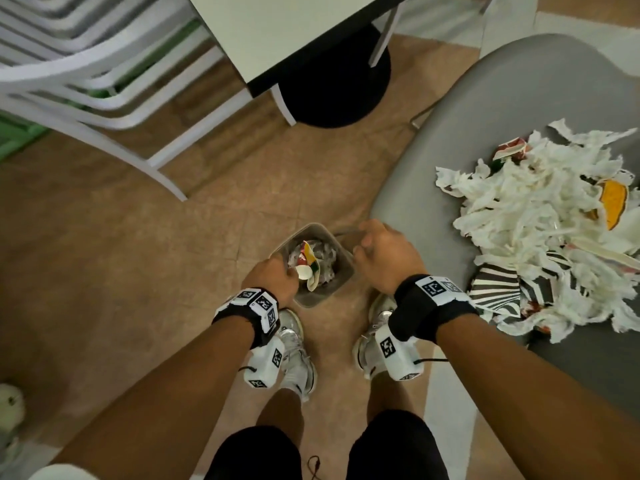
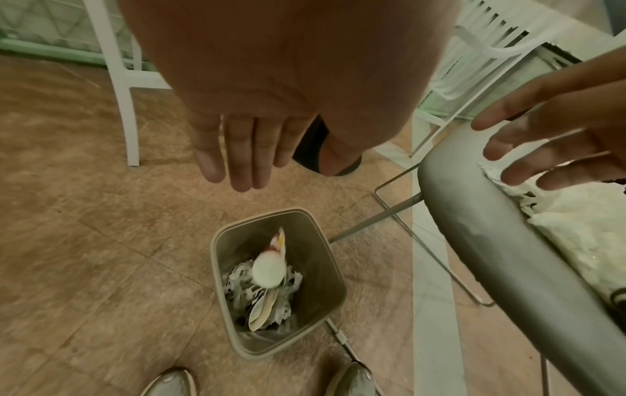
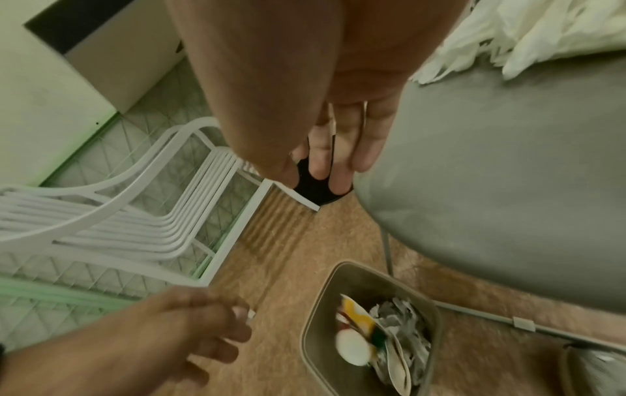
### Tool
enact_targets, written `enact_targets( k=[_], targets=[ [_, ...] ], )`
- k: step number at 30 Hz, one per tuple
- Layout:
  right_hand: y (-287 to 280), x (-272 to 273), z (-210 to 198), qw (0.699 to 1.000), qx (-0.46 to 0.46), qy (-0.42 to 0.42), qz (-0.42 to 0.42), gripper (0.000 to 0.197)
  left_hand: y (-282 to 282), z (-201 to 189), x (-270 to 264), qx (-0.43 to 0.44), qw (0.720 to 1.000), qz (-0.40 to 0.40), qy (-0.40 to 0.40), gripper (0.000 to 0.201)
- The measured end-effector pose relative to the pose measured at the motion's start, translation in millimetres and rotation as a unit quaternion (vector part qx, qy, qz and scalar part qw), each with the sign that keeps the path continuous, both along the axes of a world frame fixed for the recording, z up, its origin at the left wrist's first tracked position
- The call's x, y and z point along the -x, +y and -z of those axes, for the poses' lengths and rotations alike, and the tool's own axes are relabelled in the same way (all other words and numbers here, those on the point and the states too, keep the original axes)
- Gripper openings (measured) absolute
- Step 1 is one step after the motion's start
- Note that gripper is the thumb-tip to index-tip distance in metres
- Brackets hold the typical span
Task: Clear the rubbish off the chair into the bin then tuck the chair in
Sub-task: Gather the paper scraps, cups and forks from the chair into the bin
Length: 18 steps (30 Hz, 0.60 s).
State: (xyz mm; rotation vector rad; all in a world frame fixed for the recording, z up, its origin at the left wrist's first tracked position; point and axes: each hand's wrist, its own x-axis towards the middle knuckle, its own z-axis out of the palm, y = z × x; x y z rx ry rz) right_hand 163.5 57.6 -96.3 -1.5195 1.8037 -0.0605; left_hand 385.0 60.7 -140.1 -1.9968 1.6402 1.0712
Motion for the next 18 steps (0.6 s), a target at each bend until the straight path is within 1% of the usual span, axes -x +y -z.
enact_targets(
  k=[4, 8, 12, 15, 16, 18],
  targets=[
    [-16.2, 30.2, -4.8, 0.998, 0.026, -0.028, 0.042, 0.028, -22.6, -9.8, 21.9, 0.02, 0.999, 0.033, 0.011, 0.022],
    [-27.2, 79.7, -14.7, 0.994, 0.041, -0.044, 0.09, 0.03, -56.5, -29.7, 69.4, 0.068, 0.995, 0.065, 0.019, 0.016],
    [-21.7, 155.3, -24.9, 0.985, 0.047, -0.048, 0.16, 0.029, -88.3, -46.9, 151.5, 0.119, 0.987, 0.095, 0.055, 0.013],
    [-9.6, 224.8, -29.0, 0.973, 0.057, -0.031, 0.222, 0.027, -102.3, -48.3, 226.2, 0.129, 0.977, 0.137, 0.1, 0.018],
    [-4.4, 247.1, -30.0, 0.968, 0.059, -0.023, 0.244, 0.027, -103.8, -47.3, 251.2, 0.128, 0.972, 0.152, 0.123, 0.022],
    [4.6, 287.7, -31.0, 0.954, 0.066, -0.008, 0.294, 0.026, -103.0, -44.6, 299.0, 0.129, 0.957, 0.196, 0.169, 0.038]
  ],
)
